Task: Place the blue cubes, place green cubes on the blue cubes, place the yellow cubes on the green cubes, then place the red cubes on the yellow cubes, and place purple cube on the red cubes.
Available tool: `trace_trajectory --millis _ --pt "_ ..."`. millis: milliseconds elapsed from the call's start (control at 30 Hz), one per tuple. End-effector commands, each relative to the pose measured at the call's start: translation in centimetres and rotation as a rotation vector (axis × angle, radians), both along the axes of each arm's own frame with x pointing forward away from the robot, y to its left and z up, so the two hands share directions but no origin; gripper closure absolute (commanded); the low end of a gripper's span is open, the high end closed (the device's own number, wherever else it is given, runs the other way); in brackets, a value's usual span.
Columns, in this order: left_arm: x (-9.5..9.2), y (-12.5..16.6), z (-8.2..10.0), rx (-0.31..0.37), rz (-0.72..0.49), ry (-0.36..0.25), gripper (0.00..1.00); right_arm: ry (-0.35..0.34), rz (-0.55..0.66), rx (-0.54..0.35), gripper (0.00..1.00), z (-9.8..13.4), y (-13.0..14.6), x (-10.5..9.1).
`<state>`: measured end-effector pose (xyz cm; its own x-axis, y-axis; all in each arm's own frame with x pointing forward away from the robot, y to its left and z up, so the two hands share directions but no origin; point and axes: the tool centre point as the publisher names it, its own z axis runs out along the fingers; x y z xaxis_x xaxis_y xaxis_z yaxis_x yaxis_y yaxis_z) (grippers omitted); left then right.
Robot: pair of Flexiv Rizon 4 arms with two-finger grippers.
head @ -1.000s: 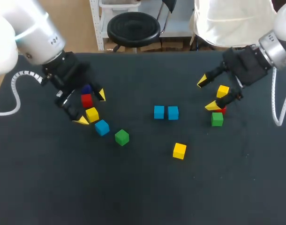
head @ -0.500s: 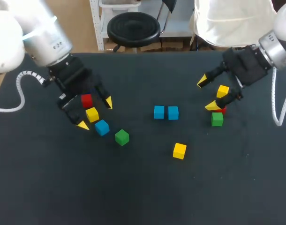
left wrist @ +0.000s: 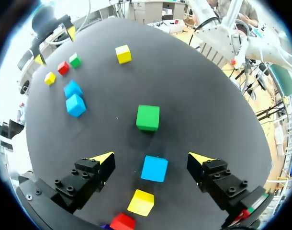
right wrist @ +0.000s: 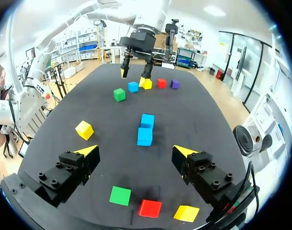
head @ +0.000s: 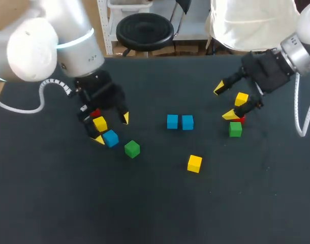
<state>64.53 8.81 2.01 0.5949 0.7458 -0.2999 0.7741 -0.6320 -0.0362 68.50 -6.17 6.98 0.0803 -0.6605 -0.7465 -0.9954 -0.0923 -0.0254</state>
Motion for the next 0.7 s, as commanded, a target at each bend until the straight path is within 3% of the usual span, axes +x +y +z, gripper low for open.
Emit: trace_trajectory --millis 33,300,367,400,467,567,700 --pt "0.4 0.6 -0.5 0.025 -0.002 0.013 0.00 -0.001 0.000 0.002 0.00 0.0 0.0 0.0" --pt "0.3 2.0 -0.5 -0.016 0.054 -0.004 0.01 -0.001 0.000 0.002 0.00 0.0 0.0 0.0" --pt "0.3 2.4 -0.7 -0.029 0.069 -0.006 0.31 -0.001 0.000 0.002 0.00 0.0 0.0 0.0" --pt "0.2 2.6 -0.7 -0.039 0.076 -0.011 0.32 -0.001 0.000 0.002 0.00 0.0 0.0 0.0" --pt "0.0 2.9 -0.9 -0.047 0.082 -0.012 0.19 -0.001 0.000 0.002 0.00 0.0 0.0 0.0" --pt "-0.1 3.0 -1.1 -0.056 0.086 -0.014 0.16 -0.001 0.000 0.002 0.00 0.0 0.0 0.0" --pt "-0.2 2.7 -1.1 -0.054 0.081 -0.032 0.00 -0.001 0.000 0.002 0.00 0.0 0.0 0.0"
